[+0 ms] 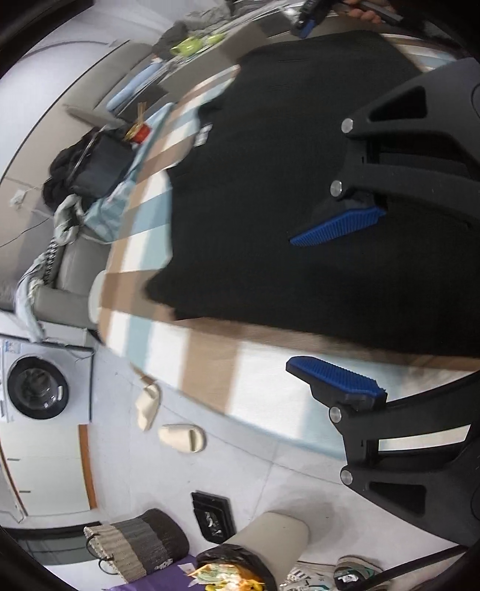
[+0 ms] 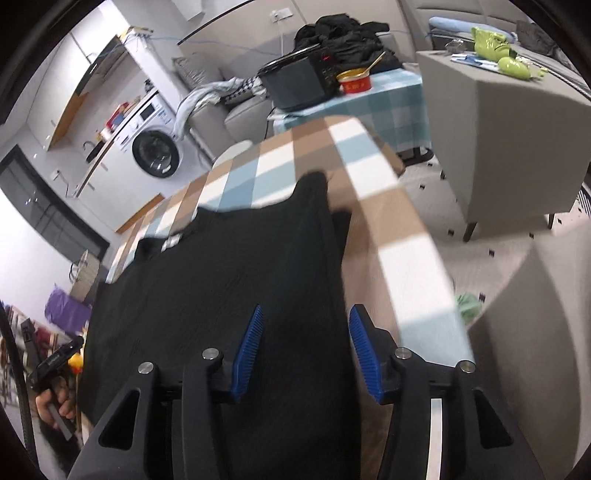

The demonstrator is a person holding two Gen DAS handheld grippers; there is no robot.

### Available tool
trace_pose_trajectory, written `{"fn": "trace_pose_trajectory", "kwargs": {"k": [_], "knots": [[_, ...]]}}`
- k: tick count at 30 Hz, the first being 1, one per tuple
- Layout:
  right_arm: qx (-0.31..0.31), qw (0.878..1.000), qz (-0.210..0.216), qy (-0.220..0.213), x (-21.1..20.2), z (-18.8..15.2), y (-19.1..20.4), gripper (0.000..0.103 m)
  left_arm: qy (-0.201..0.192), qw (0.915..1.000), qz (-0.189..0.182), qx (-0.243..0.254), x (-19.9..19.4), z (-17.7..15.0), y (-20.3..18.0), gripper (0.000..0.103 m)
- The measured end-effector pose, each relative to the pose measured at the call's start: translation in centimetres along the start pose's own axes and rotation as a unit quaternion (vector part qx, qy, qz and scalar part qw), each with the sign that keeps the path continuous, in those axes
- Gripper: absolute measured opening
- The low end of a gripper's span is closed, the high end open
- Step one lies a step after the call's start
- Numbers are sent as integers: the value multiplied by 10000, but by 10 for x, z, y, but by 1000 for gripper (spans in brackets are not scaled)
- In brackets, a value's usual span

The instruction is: Fold small clothes

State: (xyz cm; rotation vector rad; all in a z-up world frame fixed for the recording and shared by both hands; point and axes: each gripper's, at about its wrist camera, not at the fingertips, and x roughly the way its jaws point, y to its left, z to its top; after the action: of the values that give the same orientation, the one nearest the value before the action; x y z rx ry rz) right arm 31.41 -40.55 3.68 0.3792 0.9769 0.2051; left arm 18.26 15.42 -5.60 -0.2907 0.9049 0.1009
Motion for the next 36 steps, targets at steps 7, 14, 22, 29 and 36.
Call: {"fn": "trace_pose_trajectory", "kwargs": {"k": [7, 14, 22, 29, 36], "knots": [[-323, 9992, 114, 209, -15, -57, -2, 52, -49, 9998, -156, 108, -24, -62, -2, 59], [11, 9970, 755, 198, -42, -96, -22, 52, -149, 9988, -446, -99, -54, -107, 7, 59], [-254, 9939, 1052, 212, -45, -112, -13, 45, -314, 9981, -527, -78, -72, -120, 7, 36], [-884, 9929, 792, 80, -47, -112, 6, 10, -288, 9987, -392, -117, -69, -121, 14, 9], [-1039, 9936, 365, 263, -55, -120, -4, 11, -198, 9989, -304, 313, -87, -152, 4, 9]]}}
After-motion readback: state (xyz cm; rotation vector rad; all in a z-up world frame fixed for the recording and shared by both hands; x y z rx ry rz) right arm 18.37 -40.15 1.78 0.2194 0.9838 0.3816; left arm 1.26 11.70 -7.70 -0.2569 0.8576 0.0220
